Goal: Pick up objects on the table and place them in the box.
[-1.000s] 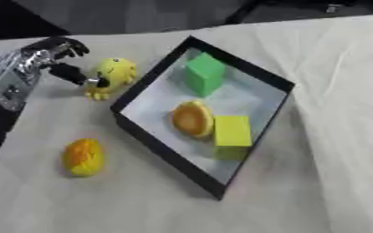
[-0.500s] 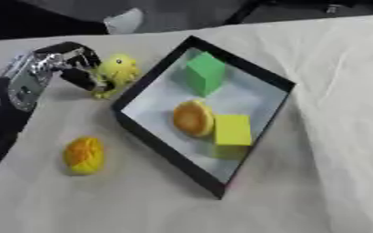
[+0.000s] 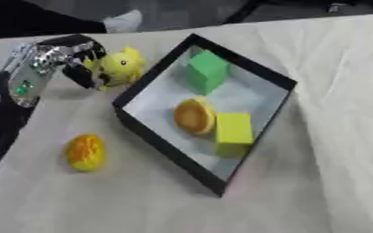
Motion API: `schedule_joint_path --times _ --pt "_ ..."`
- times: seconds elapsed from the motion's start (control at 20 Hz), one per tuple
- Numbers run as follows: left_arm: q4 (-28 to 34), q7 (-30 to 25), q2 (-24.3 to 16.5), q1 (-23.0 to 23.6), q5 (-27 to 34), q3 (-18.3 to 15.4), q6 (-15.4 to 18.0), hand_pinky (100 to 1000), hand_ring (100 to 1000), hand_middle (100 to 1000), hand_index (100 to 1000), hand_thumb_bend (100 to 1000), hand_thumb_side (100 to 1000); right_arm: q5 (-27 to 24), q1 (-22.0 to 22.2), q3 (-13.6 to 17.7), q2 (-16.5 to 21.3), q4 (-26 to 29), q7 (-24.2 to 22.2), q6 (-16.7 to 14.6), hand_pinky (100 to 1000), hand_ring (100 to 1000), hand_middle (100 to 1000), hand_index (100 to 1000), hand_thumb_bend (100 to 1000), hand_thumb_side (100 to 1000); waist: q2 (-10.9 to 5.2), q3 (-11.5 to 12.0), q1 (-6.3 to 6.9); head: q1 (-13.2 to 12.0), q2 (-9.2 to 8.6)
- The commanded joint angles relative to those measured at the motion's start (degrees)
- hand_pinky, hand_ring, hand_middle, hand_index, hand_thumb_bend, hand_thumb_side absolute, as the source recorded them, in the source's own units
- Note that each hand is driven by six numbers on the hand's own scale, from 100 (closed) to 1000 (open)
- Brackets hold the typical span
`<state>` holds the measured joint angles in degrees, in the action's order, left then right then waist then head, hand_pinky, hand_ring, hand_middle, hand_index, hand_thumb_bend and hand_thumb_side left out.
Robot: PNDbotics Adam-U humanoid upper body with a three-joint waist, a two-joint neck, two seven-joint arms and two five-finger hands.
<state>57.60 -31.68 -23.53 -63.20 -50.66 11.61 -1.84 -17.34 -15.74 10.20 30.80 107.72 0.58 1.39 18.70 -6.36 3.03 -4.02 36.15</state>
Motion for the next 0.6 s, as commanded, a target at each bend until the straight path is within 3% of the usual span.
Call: schedule_joint_path --times 0.05,0.3,0.4,0.6 --pt "9.9 1.4 -3.0 -0.7 -0.7 2.3 2.2 756 707 616 652 222 100 0.0 -0.2 0.5 1.7 0.7 0.1 -0.3 886 686 767 877 100 560 -2.13 0.3 -0.18 0.7 0.53" --pt "24.3 1.1 -4.5 -0.2 0.6 6.4 4.7 740 694 606 642 236 100 -0.2 0.0 0.5 2.1 0.7 0.2 -0.5 886 686 767 876 100 557 -2.98 0.7 -0.24 1.3 1.14" --pt "28.4 -0.5 -4.5 -0.2 3.2 8.1 5.3 738 689 603 641 204 100 -0.2 0.2 0.6 2.2 0.7 0.4 -0.5 886 686 767 876 100 557 -3.28 0.9 -0.17 1.5 1.29" --pt "35.3 -4.4 -4.8 -1.0 8.8 11.3 5.6 729 682 604 639 228 100 -0.2 0.6 0.7 2.5 0.7 0.6 -0.5 885 685 767 876 100 556 -3.81 1.3 0.07 2.1 1.72"
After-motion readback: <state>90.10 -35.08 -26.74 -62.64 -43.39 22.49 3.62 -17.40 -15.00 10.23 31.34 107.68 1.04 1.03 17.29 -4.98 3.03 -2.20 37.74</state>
